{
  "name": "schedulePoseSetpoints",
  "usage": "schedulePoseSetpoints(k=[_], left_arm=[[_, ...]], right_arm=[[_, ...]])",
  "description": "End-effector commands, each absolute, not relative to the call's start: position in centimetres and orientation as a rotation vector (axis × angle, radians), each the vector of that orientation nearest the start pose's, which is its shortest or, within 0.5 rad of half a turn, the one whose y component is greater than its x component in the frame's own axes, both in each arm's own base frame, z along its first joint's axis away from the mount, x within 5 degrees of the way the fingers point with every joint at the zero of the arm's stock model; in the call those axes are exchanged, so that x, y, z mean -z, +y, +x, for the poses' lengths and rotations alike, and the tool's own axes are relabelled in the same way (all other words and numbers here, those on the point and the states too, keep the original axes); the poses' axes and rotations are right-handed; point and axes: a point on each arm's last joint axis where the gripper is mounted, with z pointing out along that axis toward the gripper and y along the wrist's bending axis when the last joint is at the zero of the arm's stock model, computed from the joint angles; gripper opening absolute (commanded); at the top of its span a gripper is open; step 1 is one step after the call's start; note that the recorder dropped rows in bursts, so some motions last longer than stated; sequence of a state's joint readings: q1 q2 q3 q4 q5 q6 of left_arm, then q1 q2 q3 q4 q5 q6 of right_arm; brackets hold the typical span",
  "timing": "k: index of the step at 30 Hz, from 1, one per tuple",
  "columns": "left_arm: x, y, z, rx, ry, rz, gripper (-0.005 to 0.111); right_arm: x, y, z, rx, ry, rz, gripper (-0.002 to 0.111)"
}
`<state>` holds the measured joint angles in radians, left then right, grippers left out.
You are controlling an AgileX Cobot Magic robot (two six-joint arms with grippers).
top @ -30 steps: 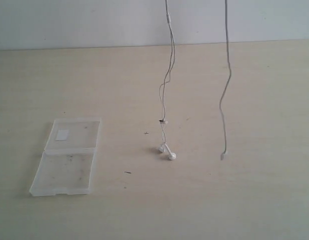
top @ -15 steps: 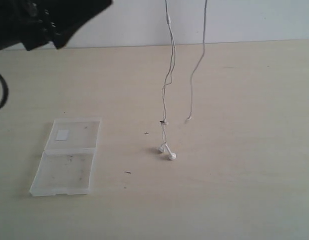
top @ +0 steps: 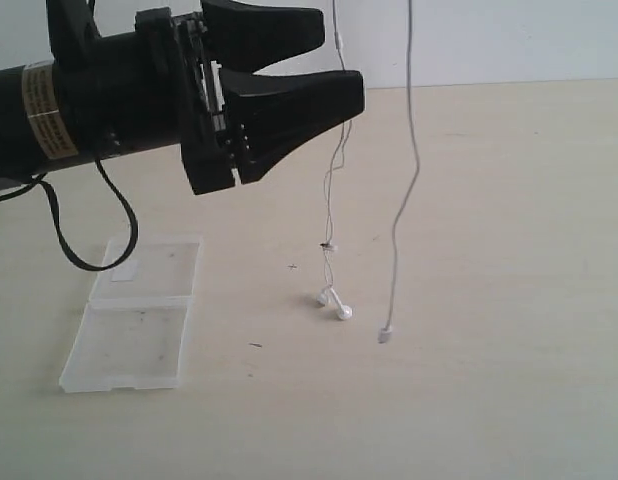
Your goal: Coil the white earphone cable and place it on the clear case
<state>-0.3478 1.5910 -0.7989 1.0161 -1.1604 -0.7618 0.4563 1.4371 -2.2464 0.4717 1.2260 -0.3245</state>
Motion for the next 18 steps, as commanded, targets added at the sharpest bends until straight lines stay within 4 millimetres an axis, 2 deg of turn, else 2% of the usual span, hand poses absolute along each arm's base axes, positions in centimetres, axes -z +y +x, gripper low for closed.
schedulePoseSetpoints(k=[1, 10, 18], left_arm=[[-26.0, -17.6, 26.8, 1.056, 1.286, 0.875, 0.082], [-25.7, -17.7, 26.9, 1.063, 1.299, 0.872, 0.082], [-25.3, -19.7, 25.9, 1.055, 1.317, 0.909, 0.082]], right_arm=[[-59.6, 12.9, 17.7, -0.613, 1.659, -0.85, 0.0], [-59.6, 12.9, 17.7, -0.608, 1.655, -0.856, 0.0], [-59.6, 12.9, 17.7, -0.608, 1.655, -0.856, 0.0]])
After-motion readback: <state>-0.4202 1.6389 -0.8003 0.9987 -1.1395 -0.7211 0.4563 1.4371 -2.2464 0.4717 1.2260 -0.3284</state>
